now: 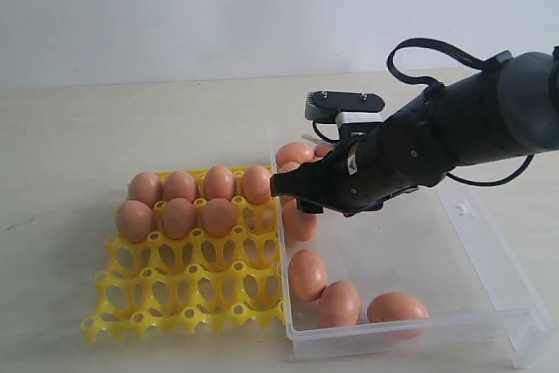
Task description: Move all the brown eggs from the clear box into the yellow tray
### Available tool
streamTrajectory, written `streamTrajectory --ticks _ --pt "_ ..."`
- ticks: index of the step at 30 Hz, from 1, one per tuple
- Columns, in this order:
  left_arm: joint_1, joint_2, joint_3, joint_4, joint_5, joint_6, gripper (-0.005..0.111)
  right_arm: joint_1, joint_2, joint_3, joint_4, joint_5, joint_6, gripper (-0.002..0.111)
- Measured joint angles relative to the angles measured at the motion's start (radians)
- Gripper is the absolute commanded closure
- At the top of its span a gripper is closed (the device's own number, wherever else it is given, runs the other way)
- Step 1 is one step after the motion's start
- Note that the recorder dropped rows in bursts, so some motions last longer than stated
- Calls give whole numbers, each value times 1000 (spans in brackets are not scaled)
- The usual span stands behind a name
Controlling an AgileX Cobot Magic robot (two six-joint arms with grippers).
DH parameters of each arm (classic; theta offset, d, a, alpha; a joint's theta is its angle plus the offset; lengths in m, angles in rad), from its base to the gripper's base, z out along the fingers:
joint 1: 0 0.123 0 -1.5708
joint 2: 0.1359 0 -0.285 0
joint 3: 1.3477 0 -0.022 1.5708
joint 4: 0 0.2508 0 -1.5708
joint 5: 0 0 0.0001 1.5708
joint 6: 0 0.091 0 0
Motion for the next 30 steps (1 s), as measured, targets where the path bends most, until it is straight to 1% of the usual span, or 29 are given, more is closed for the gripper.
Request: streamTrajectory --ticks 6,18,30 --pt "0 0 0 0 0 0 107 -1 19 -2 4 -56 0 56" --pt "0 0 0 0 0 0 107 20 19 -2 24 -66 0 56" --pt "0 0 0 0 0 0 107 20 11 -2 30 -78 0 56"
